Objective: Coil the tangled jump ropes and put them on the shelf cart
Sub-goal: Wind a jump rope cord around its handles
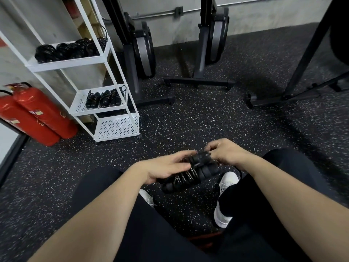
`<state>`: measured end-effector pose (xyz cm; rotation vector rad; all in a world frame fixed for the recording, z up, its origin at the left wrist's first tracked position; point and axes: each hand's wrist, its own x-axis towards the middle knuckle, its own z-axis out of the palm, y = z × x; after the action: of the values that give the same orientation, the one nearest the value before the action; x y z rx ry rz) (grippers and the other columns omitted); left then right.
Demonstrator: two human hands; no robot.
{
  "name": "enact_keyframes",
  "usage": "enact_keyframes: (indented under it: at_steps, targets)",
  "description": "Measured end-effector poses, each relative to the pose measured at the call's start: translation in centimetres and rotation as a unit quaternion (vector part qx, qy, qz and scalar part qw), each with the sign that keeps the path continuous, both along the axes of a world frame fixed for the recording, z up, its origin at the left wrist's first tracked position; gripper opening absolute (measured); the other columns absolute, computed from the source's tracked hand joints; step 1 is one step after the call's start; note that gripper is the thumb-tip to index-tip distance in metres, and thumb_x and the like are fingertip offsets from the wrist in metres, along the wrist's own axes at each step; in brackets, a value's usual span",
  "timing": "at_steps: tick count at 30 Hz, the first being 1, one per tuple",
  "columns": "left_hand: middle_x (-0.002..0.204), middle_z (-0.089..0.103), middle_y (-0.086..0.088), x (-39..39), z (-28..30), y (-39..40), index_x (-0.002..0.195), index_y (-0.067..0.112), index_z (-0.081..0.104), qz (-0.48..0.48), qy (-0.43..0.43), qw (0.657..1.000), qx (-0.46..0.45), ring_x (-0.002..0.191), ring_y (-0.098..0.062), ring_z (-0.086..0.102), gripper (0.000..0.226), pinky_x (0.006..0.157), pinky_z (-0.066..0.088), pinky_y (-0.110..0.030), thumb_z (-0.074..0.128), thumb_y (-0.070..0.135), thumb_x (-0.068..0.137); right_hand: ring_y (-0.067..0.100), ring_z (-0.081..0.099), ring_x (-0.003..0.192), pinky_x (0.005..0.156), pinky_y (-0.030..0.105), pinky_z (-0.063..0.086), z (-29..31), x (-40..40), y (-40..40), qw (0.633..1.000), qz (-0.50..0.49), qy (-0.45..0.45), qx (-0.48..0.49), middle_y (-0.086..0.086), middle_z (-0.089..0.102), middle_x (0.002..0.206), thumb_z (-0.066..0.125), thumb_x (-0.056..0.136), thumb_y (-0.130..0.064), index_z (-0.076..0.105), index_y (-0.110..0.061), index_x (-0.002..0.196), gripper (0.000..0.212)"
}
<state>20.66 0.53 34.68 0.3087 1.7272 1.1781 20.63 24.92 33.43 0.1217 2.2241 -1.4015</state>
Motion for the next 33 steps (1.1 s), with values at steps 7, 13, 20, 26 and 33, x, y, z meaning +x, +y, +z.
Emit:
enact_keyframes:
  at_steps: [7,13,20,26,33]
  targets:
    - [0.146,0.058,0.010,-0.1,-1.1,1.1,0.161,0.040,0.023,-0.078,0.108,0.982,-0.131,0.129,-0.006,0.057,0.104,0.114,0.043,-0.034,0.074,0.071,0.076,0.008,0.052,0.057,0.056,0.022,0.039,-0.1,0.4,-1.1,0.997,0.021,0.068,-0.015,-0.005,0.068,0.065,0.092,0.072,-0.026,0.073,-0.020,0.072,0.020]
    - [0.134,0.050,0.026,-0.1,0.0,1.6,0.149,0.035,0.046,-0.082,0.142,0.976,-0.141,0.123,0.000,0.051,0.059,0.101,0.039,-0.018,0.067,0.050,0.096,0.007,0.049,0.053,0.053,0.024,0.040,-0.5,0.6,-1.9,0.994,0.028,0.101,0.005,-0.002,0.064,0.058,0.091,0.074,-0.025,0.069,-0.021,0.065,0.024]
    - [0.101,0.068,0.010,-0.8,-1.6,1.4,0.104,0.034,0.057,0.028,0.219,0.956,-0.195,0.091,-0.007,0.065,0.019,0.079,0.052,-0.031,0.062,0.050,0.097,0.008,0.065,0.068,0.073,0.038,0.058,-0.8,0.3,-2.5,0.984,0.037,0.166,0.059,-0.010,0.073,0.080,0.074,0.091,-0.036,0.074,-0.038,0.093,0.003]
    - [0.111,0.068,0.004,-1.3,-2.0,0.7,0.117,0.027,0.057,0.152,0.168,0.958,-0.178,0.098,-0.016,0.067,0.024,0.079,0.052,-0.035,0.060,0.044,0.100,0.008,0.041,0.046,0.052,0.028,0.035,0.1,0.8,-2.5,0.989,0.046,0.106,0.096,-0.010,0.053,0.056,0.054,0.097,-0.058,0.065,-0.031,0.097,0.029]
    - [0.095,0.072,-0.018,-1.8,-1.4,-0.2,0.122,0.007,0.061,0.380,-0.101,0.919,0.020,0.074,-0.032,0.068,0.034,0.067,0.057,-0.042,0.060,0.031,0.098,0.005,0.038,0.046,0.050,0.024,0.034,0.9,0.9,-2.1,0.994,0.056,0.087,0.039,-0.006,0.050,0.065,0.045,0.105,-0.048,0.072,-0.027,0.092,0.038]
